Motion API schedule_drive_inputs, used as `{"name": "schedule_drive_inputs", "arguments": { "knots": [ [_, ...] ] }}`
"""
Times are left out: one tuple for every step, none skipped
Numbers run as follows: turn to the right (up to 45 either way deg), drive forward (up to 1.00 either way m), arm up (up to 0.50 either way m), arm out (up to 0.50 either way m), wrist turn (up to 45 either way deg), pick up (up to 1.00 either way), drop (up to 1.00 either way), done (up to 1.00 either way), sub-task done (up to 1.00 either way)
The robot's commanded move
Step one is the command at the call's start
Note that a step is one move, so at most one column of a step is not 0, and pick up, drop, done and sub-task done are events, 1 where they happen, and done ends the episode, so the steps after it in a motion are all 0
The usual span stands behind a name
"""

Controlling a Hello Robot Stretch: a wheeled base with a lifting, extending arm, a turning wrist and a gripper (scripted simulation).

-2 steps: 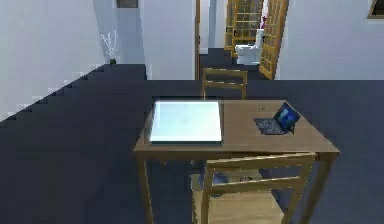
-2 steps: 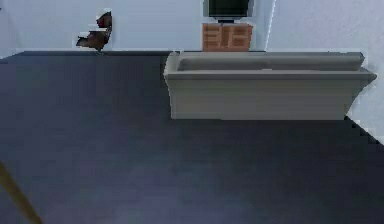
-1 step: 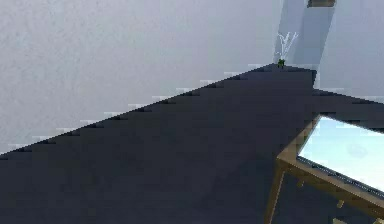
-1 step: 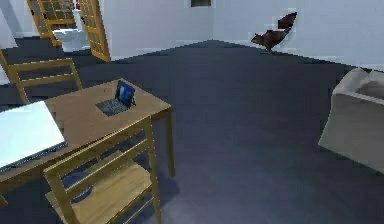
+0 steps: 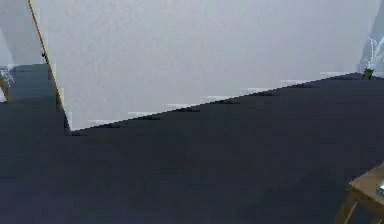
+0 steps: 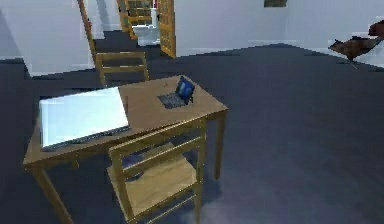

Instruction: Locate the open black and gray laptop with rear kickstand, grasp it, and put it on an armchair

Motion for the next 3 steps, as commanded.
{"name": "schedule_drive_inputs", "arguments": {
  "knots": [
    [45.0,0.00,0.00,0.00,0.0,0.00,0.00,0.00,0.00],
    [45.0,0.00,0.00,0.00,0.0,0.00,0.00,0.00,0.00],
    [24.0,0.00,0.00,0.00,0.0,0.00,0.00,0.00,0.00]
  ]
}}
